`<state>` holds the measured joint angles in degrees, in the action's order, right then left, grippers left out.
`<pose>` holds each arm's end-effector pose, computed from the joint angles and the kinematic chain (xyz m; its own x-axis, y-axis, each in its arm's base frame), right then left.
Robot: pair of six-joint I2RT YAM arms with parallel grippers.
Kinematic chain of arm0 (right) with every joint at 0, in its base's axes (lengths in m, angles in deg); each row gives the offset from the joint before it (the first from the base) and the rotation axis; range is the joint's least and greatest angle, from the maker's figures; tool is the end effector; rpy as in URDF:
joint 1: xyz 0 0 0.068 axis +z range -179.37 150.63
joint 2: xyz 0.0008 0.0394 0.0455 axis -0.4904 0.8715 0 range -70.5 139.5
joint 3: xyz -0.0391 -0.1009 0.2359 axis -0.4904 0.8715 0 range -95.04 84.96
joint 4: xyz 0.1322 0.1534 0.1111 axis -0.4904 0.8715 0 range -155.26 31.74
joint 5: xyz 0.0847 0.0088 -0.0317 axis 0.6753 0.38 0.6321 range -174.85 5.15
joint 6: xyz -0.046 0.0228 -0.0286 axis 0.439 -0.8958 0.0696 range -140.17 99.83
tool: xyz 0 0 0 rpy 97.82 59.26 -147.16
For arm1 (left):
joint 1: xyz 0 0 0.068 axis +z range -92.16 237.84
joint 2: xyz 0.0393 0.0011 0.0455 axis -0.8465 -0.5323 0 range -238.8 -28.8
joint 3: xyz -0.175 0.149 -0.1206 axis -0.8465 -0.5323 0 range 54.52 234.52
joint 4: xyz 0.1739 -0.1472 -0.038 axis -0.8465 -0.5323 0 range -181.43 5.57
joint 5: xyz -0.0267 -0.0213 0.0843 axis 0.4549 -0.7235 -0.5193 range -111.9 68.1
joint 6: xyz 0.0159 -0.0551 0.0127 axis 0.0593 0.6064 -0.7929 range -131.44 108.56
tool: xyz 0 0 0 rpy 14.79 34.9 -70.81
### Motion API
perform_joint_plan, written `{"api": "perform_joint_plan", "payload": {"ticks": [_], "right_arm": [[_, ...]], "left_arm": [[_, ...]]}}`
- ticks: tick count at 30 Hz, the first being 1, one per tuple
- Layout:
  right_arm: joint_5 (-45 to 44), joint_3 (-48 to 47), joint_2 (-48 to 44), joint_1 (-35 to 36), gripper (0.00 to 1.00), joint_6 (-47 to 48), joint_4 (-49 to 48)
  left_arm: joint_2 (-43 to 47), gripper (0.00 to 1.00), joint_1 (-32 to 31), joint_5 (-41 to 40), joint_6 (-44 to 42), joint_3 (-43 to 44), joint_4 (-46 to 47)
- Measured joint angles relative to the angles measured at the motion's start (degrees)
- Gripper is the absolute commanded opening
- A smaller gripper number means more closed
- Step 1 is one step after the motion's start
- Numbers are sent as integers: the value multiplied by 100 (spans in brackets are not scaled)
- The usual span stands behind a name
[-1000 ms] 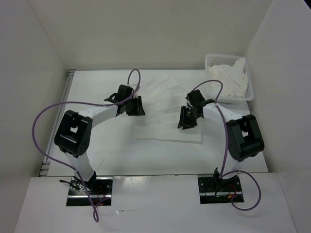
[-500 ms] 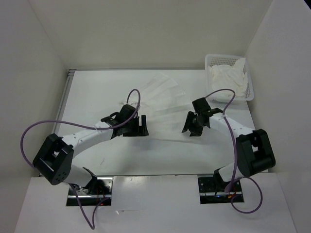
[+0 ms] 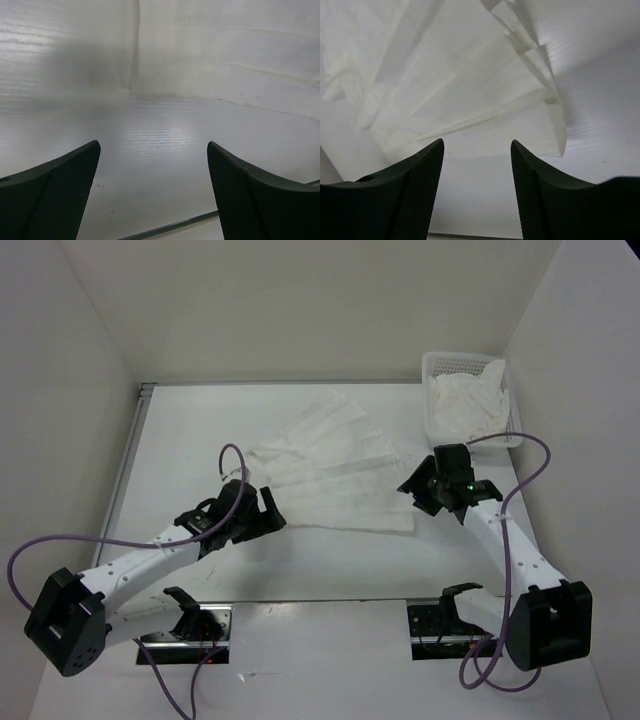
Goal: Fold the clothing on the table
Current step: Fold the skirt
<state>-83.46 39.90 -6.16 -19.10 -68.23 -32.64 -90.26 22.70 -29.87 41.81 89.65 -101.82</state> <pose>0.2002 0.0374 0.2340 -0.6610 0.6359 -0.3983 0.4470 0.7601 0.4717 0.1678 -0.1110 0.2128 -0.7291 -0.4572 -0.5092 -0.1609 0.8378 -0.5218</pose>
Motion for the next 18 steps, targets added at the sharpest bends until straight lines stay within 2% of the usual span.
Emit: {"api": "perform_joint_plan", "payload": {"ticks": [5,9,10,18], "right_arm": [[-33,238,-146,-55,64,-256,26],[-37,330,216,-55,64,-354,136],[-35,334,459,-55,67,-361,136],[-129,339,835,-133,70,-385,133]], "left_arm": [[-487,94,0,70,380,-223,249],[-1069,91,0,162,529,-302,509],[-1268,91,0,199,575,-258,780],[-1934,91,28,282,592,42,1534]]}}
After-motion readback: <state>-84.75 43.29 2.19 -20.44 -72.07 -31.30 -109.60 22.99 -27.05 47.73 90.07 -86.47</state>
